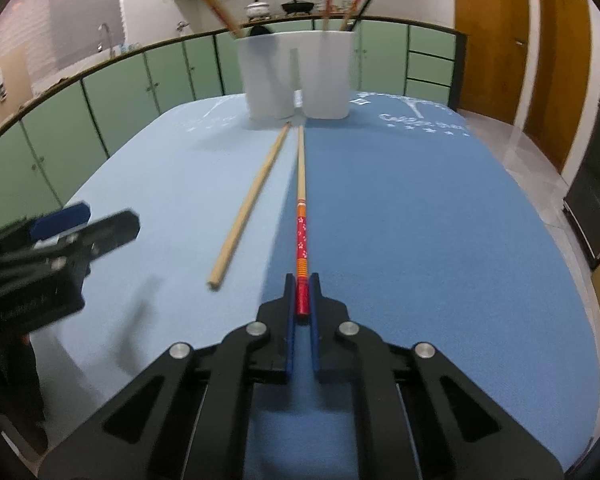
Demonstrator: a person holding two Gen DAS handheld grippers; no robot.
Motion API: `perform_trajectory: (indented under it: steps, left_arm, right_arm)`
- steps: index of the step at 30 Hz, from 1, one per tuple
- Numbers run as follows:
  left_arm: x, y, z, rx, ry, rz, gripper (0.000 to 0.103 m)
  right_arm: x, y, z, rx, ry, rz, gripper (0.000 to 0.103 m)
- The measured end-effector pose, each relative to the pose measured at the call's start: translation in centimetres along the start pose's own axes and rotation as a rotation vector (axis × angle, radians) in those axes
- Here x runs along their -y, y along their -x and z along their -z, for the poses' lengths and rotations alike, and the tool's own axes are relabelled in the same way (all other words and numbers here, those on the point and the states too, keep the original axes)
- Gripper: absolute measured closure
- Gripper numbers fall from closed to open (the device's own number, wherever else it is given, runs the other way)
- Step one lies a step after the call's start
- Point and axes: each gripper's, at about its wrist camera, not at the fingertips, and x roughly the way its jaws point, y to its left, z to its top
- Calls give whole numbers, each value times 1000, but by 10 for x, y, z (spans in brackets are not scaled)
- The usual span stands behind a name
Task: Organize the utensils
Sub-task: 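Grasp the red-patterned chopstick with the right tool, then grasp the plain wooden chopstick with the left tool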
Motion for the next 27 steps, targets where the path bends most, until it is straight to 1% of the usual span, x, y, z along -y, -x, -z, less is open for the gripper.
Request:
perform_trajectory:
  steps: [5,9,12,15,18,19,20,21,24,26,27]
  left_arm:
    - [16,-5,2,-22,3,51,27]
    - [32,-10,4,-38,-7,83,27]
    - [44,-15,6,-52,-9,93,32]
    - [51,-21,7,-69,-13,95,43]
    - [55,-27,7,-88,-18,98,57]
    - [55,-28,7,-94,-16,102,65]
    - [56,-30,7,-102,-12,105,70]
    - [57,-30,7,-101,-14,95,71]
    - [61,-30,8,-100,-20,88,83]
    - [64,-31,8,-102,-27,86,95]
    - [67,-31,8,-102,-36,76,95]
  right_arm:
    - [22,7,-6,20,-44,30,98]
    - [35,12,-11,35,-67,37,98]
    - [41,15,-12,42,-68,40,98]
    - [46,16,-12,40,-78,34,98]
    - [52,17,-13,40,-92,25,98]
    - [53,16,-14,42,-95,24,98]
    - [54,16,-15,42,-98,20,98]
    - [55,16,-15,42,-99,17,98]
    - [56,17,-14,43,-101,13,98]
    - [56,17,-13,42,-101,11,98]
    - [56,18,-13,42,-99,11,98]
